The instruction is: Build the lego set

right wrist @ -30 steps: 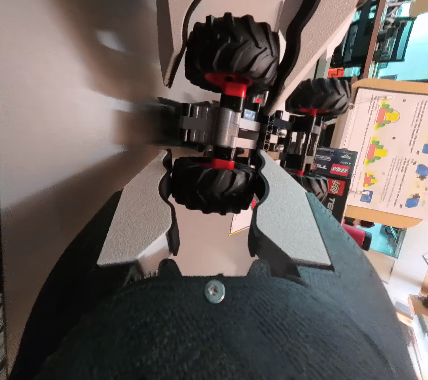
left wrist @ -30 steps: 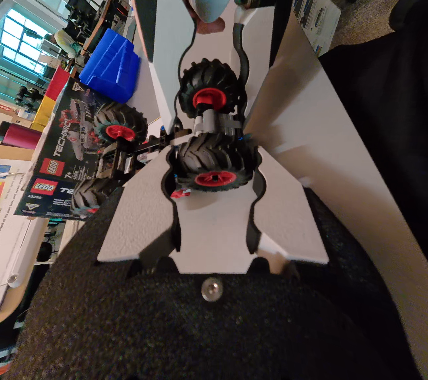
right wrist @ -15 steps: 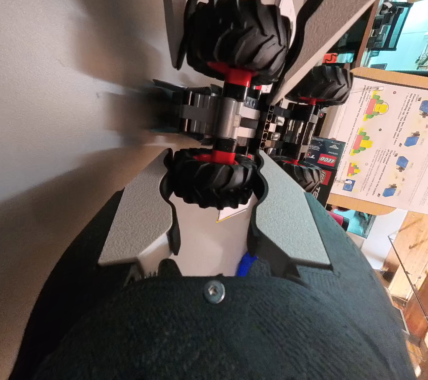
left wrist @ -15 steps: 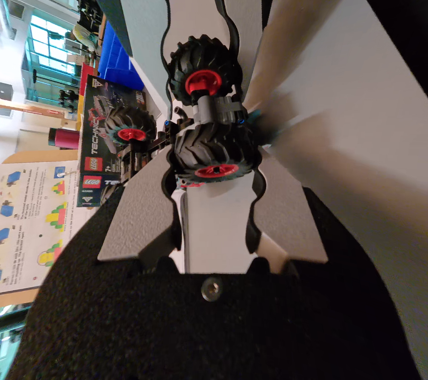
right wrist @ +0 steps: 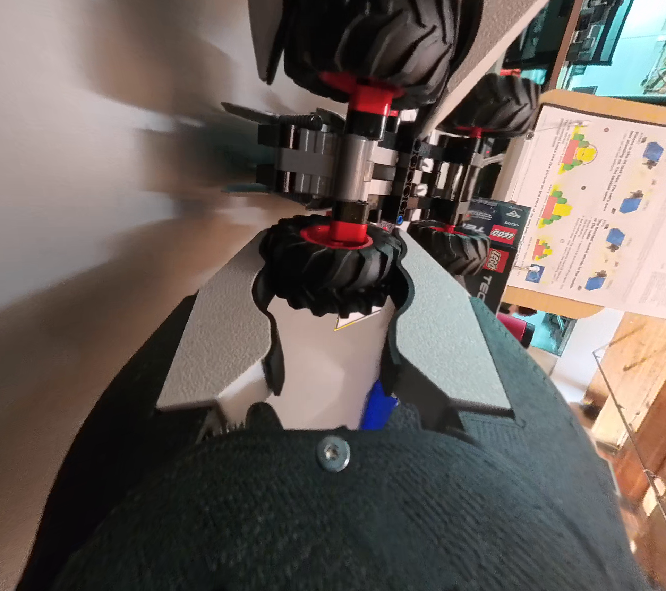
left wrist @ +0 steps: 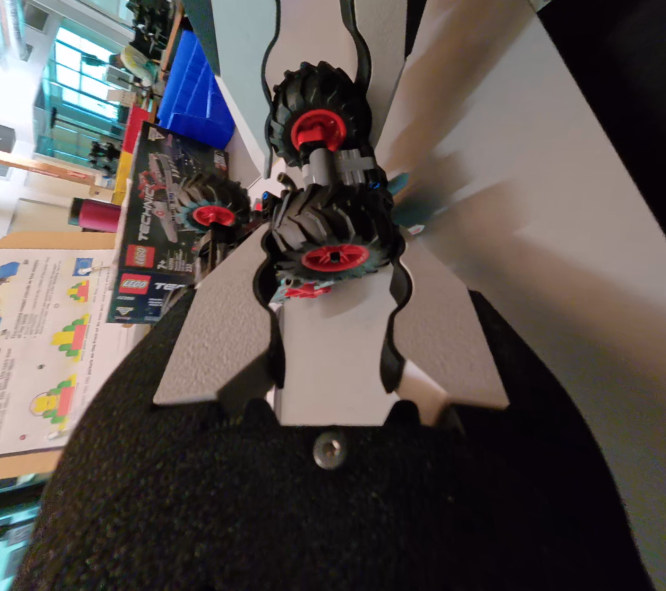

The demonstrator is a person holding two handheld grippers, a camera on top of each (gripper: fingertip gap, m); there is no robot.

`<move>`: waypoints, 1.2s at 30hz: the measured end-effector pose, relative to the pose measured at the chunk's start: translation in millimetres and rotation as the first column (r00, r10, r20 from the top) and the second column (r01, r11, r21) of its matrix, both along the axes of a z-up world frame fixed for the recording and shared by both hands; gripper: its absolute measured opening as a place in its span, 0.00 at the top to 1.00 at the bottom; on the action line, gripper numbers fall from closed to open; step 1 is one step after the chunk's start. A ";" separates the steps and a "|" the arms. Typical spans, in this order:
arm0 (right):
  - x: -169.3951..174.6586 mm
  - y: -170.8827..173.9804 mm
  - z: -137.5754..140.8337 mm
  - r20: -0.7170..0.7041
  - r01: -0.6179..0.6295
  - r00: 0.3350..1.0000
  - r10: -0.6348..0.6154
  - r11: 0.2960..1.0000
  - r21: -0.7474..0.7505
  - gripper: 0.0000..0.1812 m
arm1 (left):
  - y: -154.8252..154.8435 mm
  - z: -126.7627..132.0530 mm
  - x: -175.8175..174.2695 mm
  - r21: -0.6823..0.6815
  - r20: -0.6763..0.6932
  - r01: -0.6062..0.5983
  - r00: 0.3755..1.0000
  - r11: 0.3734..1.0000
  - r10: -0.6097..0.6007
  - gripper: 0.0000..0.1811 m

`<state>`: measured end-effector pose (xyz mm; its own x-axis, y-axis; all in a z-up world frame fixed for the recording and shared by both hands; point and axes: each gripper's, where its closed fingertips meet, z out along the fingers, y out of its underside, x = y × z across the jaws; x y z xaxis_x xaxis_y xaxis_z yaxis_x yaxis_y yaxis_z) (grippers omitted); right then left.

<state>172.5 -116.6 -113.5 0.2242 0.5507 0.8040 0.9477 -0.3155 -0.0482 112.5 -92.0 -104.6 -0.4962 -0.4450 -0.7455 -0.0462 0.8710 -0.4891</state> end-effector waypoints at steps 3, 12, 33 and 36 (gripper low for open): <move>0.1 -1.2 0.1 0.041 -0.018 0.999 0.018 1.000 0.000 0.65 | -2.0 -2.6 -2.6 -0.036 -0.020 0.009 1.000 0.999 -0.010 0.66; -4.4 -4.0 -3.2 -0.084 0.005 0.996 -0.008 0.999 -0.043 0.64 | -2.9 -1.5 -2.9 -0.060 -0.004 0.015 1.000 0.998 -0.015 0.66; -10.6 5.9 -7.7 0.047 -0.002 0.999 0.010 0.986 -0.169 0.65 | 2.5 -4.5 1.4 0.047 0.015 0.000 1.000 0.999 -0.001 0.66; -6.3 4.9 -6.0 0.108 -0.010 0.994 0.031 0.982 -0.188 0.65 | 1.1 -3.7 1.2 0.075 0.022 -0.002 1.000 0.997 0.000 0.67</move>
